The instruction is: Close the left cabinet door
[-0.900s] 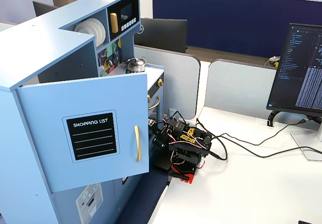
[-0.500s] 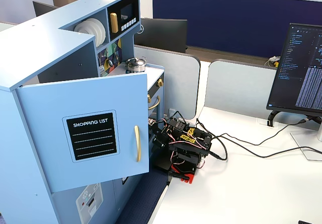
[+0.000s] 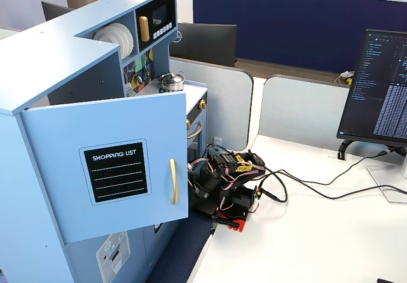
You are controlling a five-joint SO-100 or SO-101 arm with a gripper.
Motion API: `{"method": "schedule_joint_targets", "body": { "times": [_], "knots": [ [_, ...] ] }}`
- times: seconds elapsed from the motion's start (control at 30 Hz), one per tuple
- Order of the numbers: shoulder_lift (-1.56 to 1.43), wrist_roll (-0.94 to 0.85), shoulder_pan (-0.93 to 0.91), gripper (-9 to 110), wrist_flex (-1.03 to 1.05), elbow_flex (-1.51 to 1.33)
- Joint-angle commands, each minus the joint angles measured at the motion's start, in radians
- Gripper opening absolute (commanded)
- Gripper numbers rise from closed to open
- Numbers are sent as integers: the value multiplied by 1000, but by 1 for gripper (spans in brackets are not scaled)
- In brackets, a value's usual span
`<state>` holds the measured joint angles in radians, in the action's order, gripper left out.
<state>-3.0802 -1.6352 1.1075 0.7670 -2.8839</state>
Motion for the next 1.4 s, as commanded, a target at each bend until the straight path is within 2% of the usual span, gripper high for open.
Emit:
{"method": "schedule_joint_targets", "body": {
  "times": [0.0,0.07,0.2,0.33,0.6,0.9,1.13,1.37],
  "knots": [
    [152,-120,488,0,-385,87],
    [239,-132,572,0,-554,109],
    [437,-152,624,0,-836,173],
    [675,-201,637,0,-965,353],
    [1057,-275,578,0,-933,815],
    [1281,-344,457,0,-848,1186],
    [1207,-344,342,0,-874,1077],
    [1109,-307,41,0,-974,917]
  ]
}}
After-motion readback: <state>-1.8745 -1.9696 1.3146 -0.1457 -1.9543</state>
